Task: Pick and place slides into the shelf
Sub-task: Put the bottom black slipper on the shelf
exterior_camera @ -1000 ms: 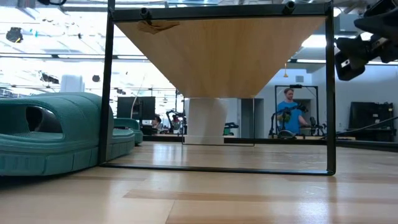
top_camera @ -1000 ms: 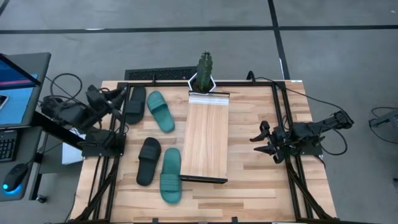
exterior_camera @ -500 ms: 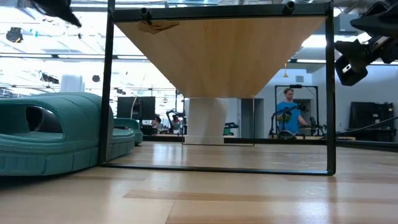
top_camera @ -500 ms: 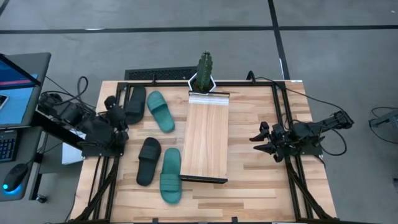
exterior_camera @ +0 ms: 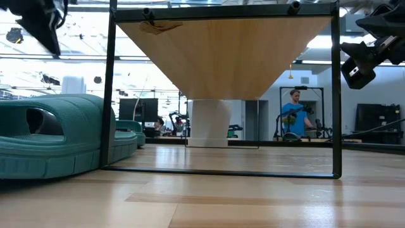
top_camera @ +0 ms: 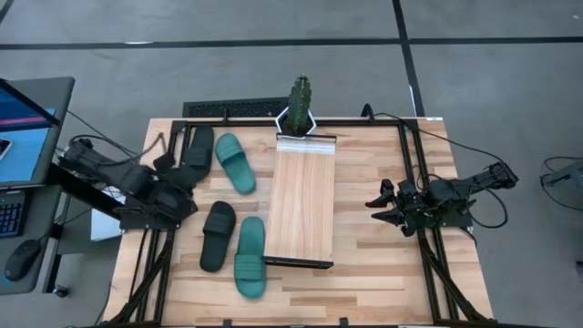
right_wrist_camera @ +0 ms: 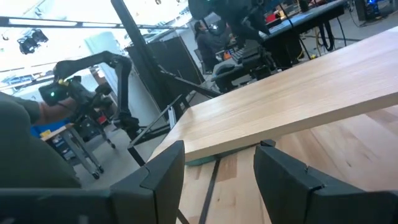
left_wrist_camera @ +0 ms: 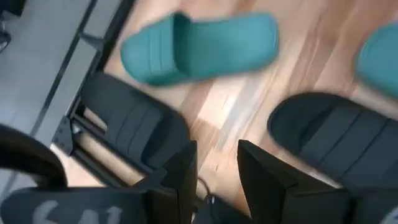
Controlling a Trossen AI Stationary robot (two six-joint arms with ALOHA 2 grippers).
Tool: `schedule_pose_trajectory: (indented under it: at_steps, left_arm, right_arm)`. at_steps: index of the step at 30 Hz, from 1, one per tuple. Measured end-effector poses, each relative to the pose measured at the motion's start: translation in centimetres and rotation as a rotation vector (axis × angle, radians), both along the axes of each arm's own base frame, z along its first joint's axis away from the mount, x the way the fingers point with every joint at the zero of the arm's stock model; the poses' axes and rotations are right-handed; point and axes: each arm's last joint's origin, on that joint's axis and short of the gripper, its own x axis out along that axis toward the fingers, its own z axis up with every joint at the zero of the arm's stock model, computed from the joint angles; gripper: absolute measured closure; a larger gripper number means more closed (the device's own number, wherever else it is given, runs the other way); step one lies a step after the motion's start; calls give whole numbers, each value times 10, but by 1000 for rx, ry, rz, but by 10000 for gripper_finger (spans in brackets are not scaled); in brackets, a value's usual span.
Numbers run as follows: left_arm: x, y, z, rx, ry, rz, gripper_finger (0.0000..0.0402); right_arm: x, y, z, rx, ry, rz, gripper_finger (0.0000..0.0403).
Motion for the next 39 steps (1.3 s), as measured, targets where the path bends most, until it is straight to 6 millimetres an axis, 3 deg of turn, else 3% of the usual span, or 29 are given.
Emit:
schedule_pose_trajectory:
  at_steps: [8, 14, 20, 24, 33, 39]
  left_arm:
    - [23, 0, -35, 47, 246, -45, 297]
    - [37, 4, -55, -65, 192, -91, 297]
    - [38, 21, -67, -56, 227, -18, 297]
    - [41, 23, -69, -153, 236, -94, 297]
    - [46, 1, -53, -464, 33, -568, 297]
    - [39, -14, -49, -529, 15, -615, 297]
  right_arm:
    - [0, 0, 0, 0, 0, 0, 225]
    - [0, 0, 0, -4, 0, 0, 225]
    - [0, 0, 0, -7, -1, 0, 225]
    - [0, 0, 0, -6, -1, 0, 225]
    - [0, 0, 0, 26, 6, 1, 225]
    - [0, 0, 0, 26, 6, 1, 225]
